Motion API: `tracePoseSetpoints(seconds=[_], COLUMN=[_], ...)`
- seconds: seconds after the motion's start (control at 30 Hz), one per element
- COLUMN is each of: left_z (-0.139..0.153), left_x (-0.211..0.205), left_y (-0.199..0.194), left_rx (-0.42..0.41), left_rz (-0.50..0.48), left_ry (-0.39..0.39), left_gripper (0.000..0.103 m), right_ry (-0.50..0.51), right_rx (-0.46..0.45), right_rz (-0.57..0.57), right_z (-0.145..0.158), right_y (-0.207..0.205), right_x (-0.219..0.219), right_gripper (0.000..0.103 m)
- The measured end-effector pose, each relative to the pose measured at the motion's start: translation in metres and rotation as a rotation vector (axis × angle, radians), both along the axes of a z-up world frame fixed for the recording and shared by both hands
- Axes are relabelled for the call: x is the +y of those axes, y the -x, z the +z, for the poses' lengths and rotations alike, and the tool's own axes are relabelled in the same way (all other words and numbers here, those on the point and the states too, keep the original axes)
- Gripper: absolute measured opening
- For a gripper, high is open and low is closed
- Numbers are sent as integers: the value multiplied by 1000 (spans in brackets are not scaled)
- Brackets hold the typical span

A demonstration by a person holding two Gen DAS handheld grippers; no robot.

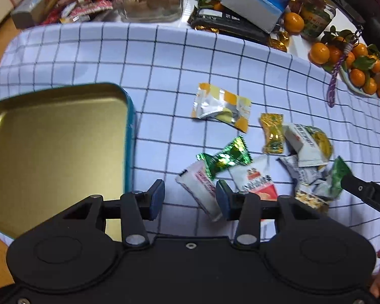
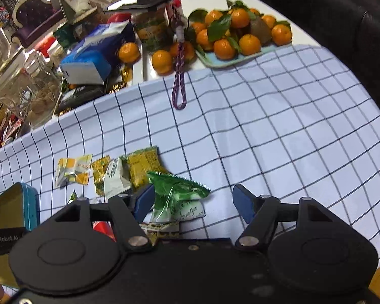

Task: Organize snacks
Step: 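Move the left tool to the white Hawthorn packet while the right tool approaches the green packet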

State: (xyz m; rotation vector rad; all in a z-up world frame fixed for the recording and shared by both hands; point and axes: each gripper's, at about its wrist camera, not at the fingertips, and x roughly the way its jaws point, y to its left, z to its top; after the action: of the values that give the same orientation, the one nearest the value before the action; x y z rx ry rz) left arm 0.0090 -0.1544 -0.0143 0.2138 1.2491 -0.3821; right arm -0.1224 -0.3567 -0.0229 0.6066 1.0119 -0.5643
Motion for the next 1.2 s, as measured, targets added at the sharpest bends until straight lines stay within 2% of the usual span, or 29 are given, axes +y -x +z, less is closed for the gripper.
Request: tracePoseSetpoints(seconds=[0.2, 0.43, 0.53, 0.67, 0.77, 0.83, 0.87, 1.07, 1.2], left_z=[-3, -3, -5, -7, -7, -8, -8, -14, -16], left_x=[2, 2, 4, 5, 6, 6, 6, 4, -3], left_y=[-3, -6, -8, -9, -9, -10, -10, -11, -11], left_rx=[73, 97, 116, 128, 130, 131, 133, 138, 146], left_rz=[-2, 14, 23, 29, 30, 33, 35, 46, 23], left_ry=[50, 63, 66, 66, 67, 64, 62, 49, 57], left_gripper=[52, 52, 52, 52, 52, 52, 52, 51, 51], right_ry=[-17, 78, 112, 105, 64, 39, 30, -12, -58], right_rx=[53, 26, 48, 54, 40, 38, 37, 54, 36], right_rz=[15, -14, -3, -25, -52, -47, -40, -28, -93], right_z=[-17, -21, -22, -23, -23, -22, -21, -15, -10], right_y=[-12, -20, -25, -27, -25, -25, -25, -17, -3], right_x=[5, 11, 12, 9, 8, 10, 10, 8, -9], right_gripper=[72, 72, 72, 71, 58, 42, 38, 34, 34])
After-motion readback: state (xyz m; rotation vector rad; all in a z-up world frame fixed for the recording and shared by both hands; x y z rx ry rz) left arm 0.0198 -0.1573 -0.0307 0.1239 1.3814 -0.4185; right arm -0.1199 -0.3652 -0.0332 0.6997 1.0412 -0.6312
